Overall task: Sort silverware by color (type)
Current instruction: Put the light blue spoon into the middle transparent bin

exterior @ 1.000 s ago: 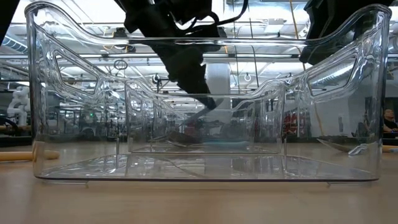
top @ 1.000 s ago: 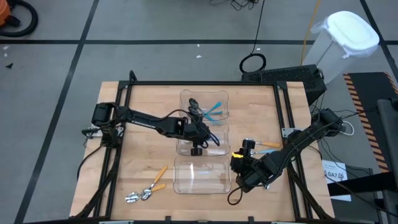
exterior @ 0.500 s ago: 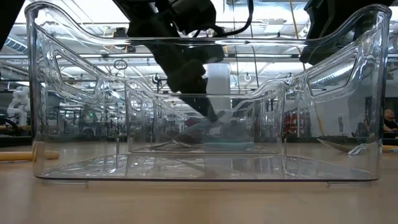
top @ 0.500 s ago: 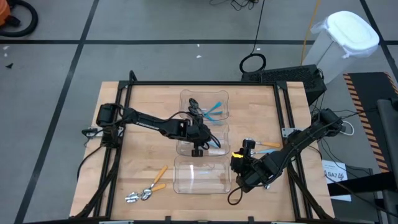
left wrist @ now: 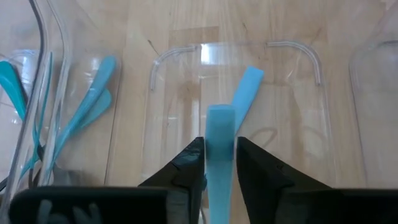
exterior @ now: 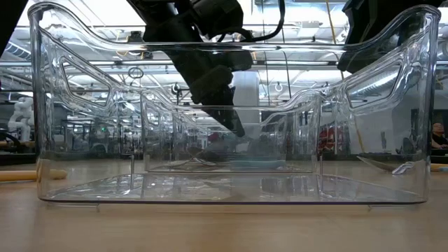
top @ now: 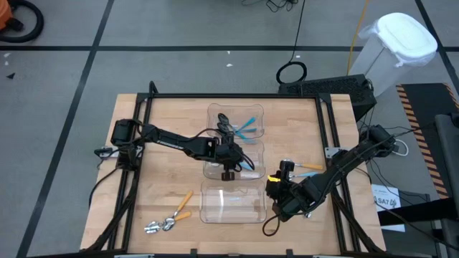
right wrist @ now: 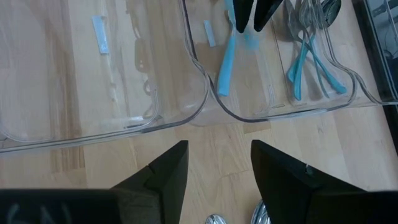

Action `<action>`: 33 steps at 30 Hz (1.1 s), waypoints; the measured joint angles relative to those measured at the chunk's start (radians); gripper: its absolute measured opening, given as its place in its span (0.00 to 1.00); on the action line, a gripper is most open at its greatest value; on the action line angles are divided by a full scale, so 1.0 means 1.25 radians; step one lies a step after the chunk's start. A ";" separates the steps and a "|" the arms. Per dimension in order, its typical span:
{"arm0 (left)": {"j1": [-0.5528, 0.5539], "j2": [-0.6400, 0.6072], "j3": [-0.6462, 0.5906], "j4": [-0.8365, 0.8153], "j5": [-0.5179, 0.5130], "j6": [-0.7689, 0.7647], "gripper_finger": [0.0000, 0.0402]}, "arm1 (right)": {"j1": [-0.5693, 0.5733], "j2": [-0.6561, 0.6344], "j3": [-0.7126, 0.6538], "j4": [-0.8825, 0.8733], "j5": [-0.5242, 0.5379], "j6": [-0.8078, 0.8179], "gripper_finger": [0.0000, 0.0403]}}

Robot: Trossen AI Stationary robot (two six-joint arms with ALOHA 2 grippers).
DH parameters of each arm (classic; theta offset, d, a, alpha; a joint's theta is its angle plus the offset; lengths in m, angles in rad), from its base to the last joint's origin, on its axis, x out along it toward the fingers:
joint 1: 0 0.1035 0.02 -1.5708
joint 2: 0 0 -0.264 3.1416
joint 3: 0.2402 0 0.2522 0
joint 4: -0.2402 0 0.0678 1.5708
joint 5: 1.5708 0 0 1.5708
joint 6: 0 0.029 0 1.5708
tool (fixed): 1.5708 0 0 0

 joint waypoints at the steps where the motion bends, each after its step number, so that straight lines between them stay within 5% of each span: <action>1: 0.000 0.000 0.000 0.000 0.000 -0.001 0.25 | 0.000 0.000 0.000 0.000 0.000 0.000 0.42; 20: -0.040 -0.088 0.000 -0.107 0.000 -0.076 0.28 | -0.004 0.000 0.000 0.002 0.029 -0.026 0.42; 33: -0.154 -0.191 0.002 -0.130 -0.005 -0.191 0.28 | 0.012 0.000 0.000 -0.040 -0.108 0.131 0.42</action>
